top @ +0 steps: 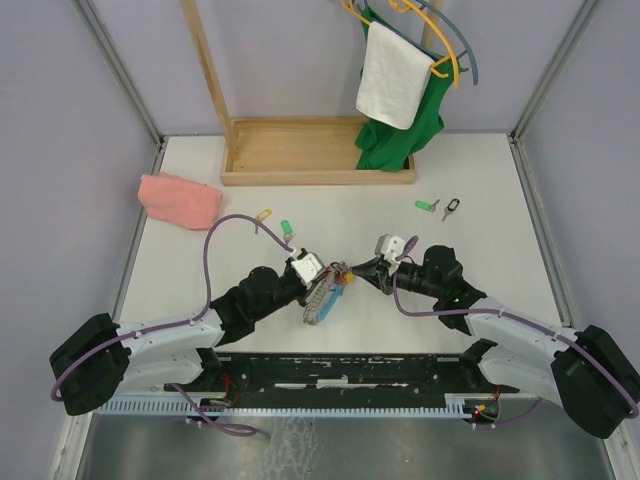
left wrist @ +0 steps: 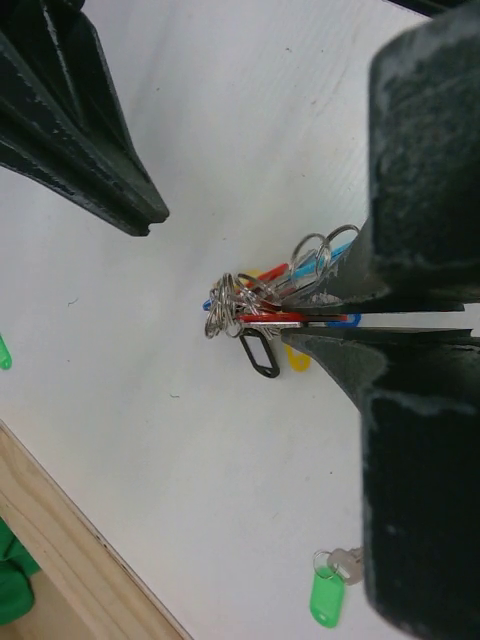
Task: Put the keys on the keyring
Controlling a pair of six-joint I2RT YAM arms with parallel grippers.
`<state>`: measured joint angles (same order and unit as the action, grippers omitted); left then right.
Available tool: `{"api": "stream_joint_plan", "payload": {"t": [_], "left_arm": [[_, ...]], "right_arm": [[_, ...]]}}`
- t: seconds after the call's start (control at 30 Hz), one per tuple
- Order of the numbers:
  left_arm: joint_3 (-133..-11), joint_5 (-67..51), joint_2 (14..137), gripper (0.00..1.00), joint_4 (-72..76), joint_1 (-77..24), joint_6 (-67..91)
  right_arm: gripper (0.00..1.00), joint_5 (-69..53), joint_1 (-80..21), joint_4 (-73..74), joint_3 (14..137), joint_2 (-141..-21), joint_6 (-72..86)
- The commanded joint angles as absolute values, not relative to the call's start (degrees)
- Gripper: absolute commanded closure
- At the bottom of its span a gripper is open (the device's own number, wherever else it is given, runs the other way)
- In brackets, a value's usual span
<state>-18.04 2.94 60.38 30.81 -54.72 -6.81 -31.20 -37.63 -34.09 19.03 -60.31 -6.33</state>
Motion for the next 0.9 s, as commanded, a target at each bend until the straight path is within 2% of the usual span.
{"api": "stream_joint_plan", "payload": {"t": [0.0, 0.13, 0.37, 0.87], "left_arm": [[-22.3, 0.8, 59.4, 0.97, 26.9, -54.7, -13.1], [-24.4, -0.4, 58.7, 0.97, 23.0, -54.7, -17.0], [-26.6, -3.1, 58.0, 0.97, 21.1, -54.6, -20.7], [-27.8, -5.3, 58.5, 0.97, 20.9, -54.6, -20.7]], "right_arm": [[0.83, -32.0, -37.5, -25.6, 20.8, -57.8, -9.7], [0.73, -34.1, -37.4, -14.8, 25.9, -56.8, -16.0], [0.58, -38.4, -37.5, -15.4, 30.4, -60.8, -17.8], [0.57, -38.3, -40.0, -21.3, 31.7, -66.4, -14.8]]}}
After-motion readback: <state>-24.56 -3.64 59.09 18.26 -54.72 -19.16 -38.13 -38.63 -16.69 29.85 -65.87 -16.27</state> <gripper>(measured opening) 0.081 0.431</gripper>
